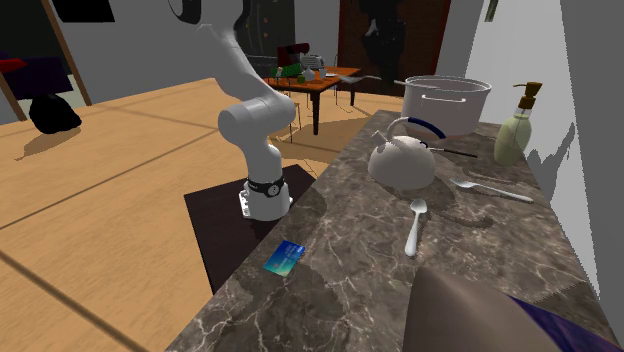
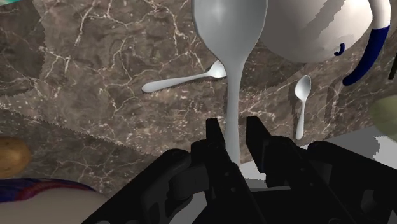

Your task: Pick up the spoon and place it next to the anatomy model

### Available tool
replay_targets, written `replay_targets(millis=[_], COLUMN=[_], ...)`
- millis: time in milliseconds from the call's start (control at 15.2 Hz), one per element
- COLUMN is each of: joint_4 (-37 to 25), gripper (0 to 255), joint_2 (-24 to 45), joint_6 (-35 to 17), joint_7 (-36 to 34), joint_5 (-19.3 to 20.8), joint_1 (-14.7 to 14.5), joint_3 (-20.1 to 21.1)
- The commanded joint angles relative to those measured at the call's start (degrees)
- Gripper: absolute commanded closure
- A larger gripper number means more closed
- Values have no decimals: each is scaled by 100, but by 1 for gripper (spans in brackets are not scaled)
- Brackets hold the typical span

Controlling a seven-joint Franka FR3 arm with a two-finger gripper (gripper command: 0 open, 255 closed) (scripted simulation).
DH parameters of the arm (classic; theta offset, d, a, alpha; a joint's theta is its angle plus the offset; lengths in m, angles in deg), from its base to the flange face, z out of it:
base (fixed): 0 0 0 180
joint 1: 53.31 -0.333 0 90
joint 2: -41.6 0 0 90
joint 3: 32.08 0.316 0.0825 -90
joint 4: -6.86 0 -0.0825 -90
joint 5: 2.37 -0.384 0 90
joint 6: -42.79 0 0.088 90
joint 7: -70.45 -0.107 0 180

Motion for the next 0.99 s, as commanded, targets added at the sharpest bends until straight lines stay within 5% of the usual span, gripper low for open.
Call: replay_targets(millis=[0,924], joint_4=[-271,-3221], gripper=[255,255], joint_2=[405,3620], joint_6=[-126,-333], joint_7=[36,460], joint_5=[-2,-179], joint_1=[-8,-1], joint_3=[-27,-362])
